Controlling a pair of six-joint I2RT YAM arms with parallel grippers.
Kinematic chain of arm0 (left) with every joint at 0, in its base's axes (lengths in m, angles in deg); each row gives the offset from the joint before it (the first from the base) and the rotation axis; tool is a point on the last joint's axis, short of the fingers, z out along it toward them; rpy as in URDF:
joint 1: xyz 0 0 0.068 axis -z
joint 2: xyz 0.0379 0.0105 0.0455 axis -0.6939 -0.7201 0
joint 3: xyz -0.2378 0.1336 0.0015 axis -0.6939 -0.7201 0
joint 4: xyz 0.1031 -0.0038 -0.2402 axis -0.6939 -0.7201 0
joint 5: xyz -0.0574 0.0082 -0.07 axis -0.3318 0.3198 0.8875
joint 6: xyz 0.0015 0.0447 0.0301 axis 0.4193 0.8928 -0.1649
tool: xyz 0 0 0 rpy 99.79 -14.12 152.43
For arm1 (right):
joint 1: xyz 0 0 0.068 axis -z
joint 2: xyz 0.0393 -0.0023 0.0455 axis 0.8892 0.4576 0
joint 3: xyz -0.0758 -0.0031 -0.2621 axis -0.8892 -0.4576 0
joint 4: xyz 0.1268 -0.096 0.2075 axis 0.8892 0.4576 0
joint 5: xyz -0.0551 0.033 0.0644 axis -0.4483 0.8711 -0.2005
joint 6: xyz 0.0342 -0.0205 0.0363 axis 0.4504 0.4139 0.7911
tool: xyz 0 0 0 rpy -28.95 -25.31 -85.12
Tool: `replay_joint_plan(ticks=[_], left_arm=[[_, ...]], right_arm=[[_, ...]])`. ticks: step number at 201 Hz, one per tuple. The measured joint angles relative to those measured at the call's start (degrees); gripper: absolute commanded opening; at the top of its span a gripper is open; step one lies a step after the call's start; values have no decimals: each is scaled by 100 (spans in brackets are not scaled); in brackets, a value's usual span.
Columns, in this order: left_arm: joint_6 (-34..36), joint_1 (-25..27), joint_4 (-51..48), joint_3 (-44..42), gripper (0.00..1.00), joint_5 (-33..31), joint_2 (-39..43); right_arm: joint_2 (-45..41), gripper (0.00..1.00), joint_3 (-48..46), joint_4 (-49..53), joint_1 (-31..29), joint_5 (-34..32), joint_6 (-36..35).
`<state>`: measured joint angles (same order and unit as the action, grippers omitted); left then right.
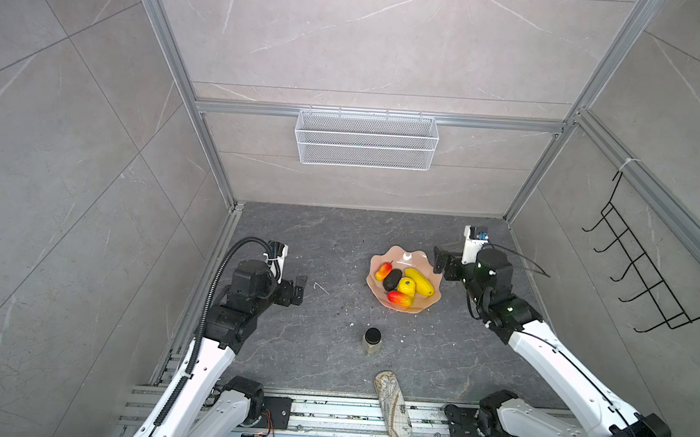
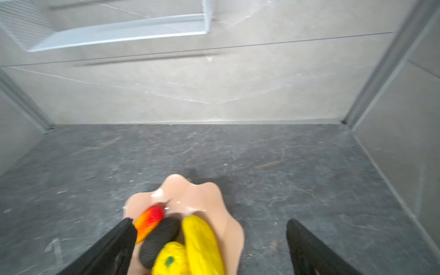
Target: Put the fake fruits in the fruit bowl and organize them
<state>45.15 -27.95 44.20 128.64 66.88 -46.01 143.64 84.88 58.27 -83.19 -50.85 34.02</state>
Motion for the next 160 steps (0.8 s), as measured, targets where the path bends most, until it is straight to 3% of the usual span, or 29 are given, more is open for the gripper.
replay_joint_plan(ticks=[30, 56, 77, 122, 160], left_arm=[[-105, 0, 1858, -1423, 100, -1091, -428], [170, -46, 3003, -2120, 100, -2208, -1237], [256, -358, 3851, -2321, 100, -2610, -1650], [234, -1220, 5359, -2476, 100, -2529, -2542], [251, -1545, 6113, -2295, 100, -1792, -3628]], right_arm=[[302, 100, -1556, -1075, 94, -492, -280], [964, 100, -1878, -1856, 184, -876, -422], [1187, 100, -1950, -2391, 282, -1036, -492], [1565, 100, -2354, -3571, 627, -1150, -610], [1777, 100, -2516, -4354, 739, -1115, -741]])
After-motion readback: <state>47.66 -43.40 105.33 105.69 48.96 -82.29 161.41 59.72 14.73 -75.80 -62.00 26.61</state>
